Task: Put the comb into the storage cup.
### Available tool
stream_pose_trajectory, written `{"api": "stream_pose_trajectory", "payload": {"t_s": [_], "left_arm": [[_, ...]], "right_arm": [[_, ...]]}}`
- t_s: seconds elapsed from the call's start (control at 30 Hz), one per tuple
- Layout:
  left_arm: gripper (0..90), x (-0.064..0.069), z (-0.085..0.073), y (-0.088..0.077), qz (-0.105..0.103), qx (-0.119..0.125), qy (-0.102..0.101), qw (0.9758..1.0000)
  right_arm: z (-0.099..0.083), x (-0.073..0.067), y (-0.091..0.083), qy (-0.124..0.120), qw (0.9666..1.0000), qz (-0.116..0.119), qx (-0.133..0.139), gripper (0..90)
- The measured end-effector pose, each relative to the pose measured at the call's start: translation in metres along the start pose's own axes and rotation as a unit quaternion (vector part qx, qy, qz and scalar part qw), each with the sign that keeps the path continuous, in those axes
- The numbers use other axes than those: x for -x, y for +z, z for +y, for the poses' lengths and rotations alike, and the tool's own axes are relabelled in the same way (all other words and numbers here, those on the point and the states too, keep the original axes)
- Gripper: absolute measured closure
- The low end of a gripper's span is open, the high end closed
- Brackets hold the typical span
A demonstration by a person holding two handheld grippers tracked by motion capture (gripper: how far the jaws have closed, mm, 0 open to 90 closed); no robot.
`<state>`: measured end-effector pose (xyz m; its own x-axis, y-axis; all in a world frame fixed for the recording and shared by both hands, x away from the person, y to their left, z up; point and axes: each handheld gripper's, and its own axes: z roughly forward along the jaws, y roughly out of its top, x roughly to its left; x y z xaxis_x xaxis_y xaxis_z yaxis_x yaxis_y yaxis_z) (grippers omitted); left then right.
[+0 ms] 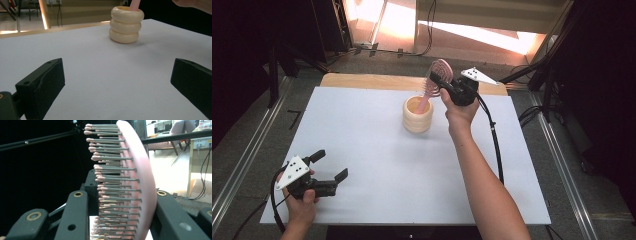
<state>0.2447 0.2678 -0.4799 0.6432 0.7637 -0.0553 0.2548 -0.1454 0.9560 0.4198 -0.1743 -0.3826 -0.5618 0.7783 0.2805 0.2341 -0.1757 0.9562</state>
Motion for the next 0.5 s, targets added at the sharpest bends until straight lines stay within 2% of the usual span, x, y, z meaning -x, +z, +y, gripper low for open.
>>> {"api": "stream_pose_trajectory", "payload": {"t_s": [0.23,0.5], "left_arm": [[0.0,0.000,0.000,0.000,0.000,0.000,0.001,1.0000],[0.0,0.000,0.000,0.000,-0.001,0.000,-0.001,1.0000]], "right_arm": [[-0.007,0.000,0.003,0.001,1.0000,-0.001,-0.004,63.0],[-0.020,0.008,0.005,0.011,0.9998,-0.008,-0.016,63.0]]}}
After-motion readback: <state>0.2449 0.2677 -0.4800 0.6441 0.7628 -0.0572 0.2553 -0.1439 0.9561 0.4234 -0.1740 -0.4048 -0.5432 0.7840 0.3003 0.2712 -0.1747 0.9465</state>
